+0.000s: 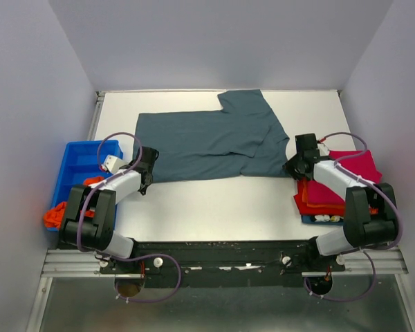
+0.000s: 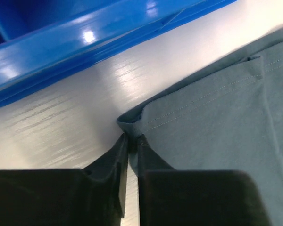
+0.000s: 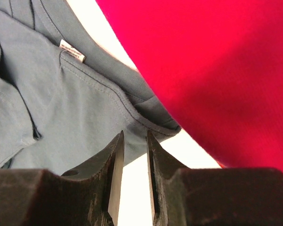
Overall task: Fold and stack the t-shirts
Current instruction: Fold the flattened tshirt in 1/3 of the way
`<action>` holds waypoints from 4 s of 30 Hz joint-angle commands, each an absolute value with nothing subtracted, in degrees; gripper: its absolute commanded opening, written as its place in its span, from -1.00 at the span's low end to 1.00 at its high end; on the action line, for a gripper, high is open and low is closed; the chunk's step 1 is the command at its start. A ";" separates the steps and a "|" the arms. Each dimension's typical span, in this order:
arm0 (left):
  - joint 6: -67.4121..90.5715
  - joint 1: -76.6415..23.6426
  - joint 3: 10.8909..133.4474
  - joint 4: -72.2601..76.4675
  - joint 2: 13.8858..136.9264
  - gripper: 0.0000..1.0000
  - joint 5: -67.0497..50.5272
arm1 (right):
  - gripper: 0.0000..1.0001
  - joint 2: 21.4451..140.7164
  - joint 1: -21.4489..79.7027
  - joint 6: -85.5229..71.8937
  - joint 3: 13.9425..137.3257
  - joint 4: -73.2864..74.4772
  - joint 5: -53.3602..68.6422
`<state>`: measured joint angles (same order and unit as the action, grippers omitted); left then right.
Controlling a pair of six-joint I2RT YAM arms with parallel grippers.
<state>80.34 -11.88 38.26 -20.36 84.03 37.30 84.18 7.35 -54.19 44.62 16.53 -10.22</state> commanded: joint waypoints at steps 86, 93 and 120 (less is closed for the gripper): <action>72.86 -5.89 42.26 -22.93 72.95 -1.00 37.44 | -0.99 85.52 11.78 -55.38 63.86 31.98 -14.69; 72.07 -5.89 52.55 -29.35 66.89 -1.00 38.32 | -0.99 75.08 11.69 -49.13 72.95 30.50 -12.65; 73.39 -5.89 23.82 -31.38 50.89 -0.81 35.60 | -0.52 57.31 10.55 -57.75 29.00 35.33 -13.71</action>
<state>72.66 -6.33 24.47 -29.58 52.25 35.31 58.94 10.81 -57.63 30.39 34.79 -12.32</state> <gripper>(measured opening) 0.018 0.083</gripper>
